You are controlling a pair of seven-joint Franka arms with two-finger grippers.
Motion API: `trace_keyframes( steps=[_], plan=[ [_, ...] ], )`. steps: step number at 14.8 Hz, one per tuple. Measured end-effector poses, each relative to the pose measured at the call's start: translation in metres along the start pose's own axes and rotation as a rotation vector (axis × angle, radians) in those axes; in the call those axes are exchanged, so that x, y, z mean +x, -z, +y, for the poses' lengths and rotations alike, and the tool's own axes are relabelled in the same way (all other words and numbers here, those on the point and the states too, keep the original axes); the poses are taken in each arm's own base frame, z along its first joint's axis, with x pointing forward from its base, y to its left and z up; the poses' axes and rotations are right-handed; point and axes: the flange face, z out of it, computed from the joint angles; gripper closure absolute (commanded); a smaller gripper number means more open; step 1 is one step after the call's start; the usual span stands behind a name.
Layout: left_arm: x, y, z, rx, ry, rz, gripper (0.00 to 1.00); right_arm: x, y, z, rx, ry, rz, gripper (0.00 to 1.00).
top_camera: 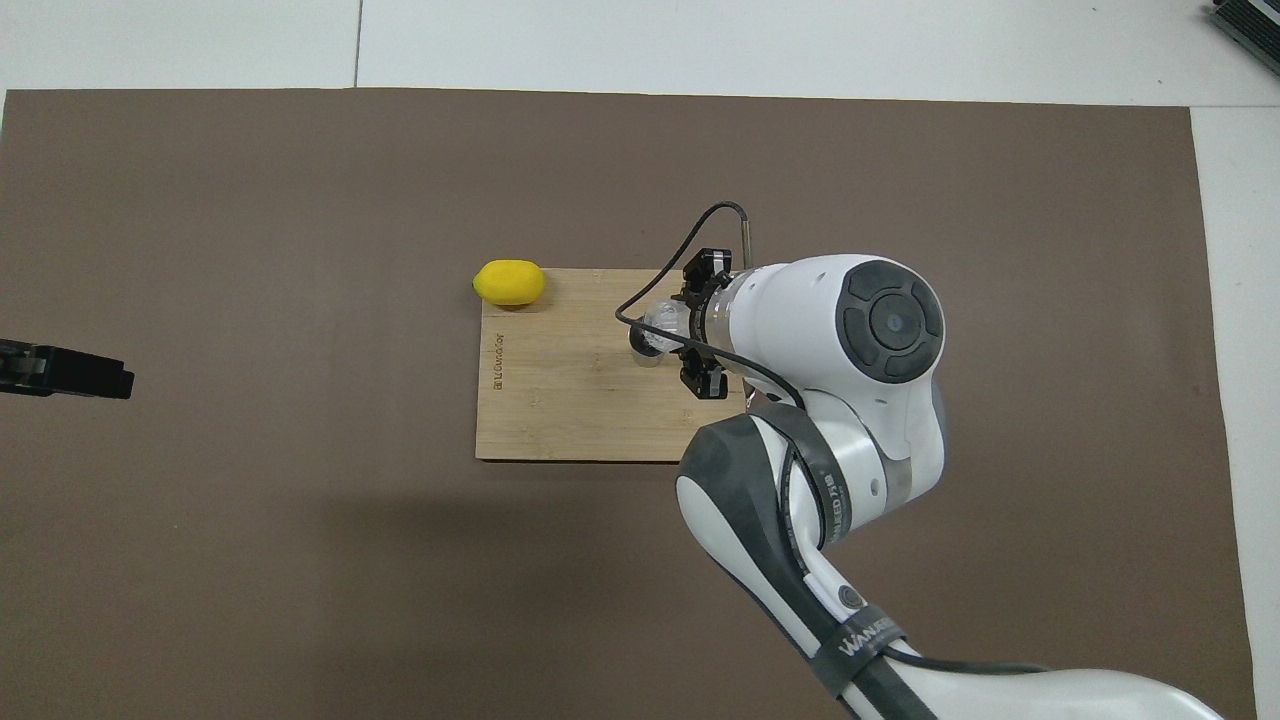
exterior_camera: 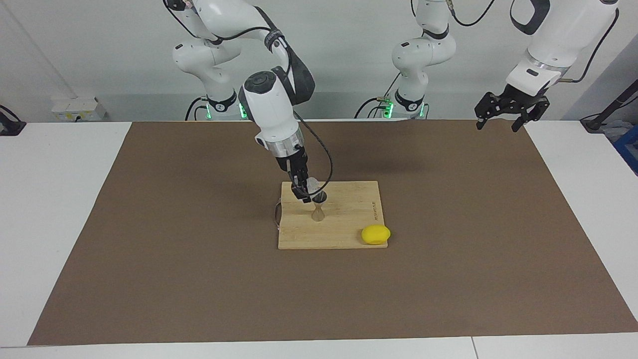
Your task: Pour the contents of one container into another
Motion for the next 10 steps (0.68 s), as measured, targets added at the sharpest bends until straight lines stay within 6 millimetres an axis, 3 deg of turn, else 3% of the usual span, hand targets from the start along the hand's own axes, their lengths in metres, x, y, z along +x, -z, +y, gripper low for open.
trace_keyframes(
  steps=[6, 10],
  plan=[
    [-0.001, 0.002, 0.0, 0.009, 0.003, 0.002, 0.0, 0.002, 0.004, -0.005, -0.02, -0.024, -0.09, 1.0],
    [-0.002, 0.001, -0.002, 0.008, 0.011, -0.007, 0.0, 0.024, 0.024, -0.023, 0.0, -0.065, -0.179, 1.0]
  ],
)
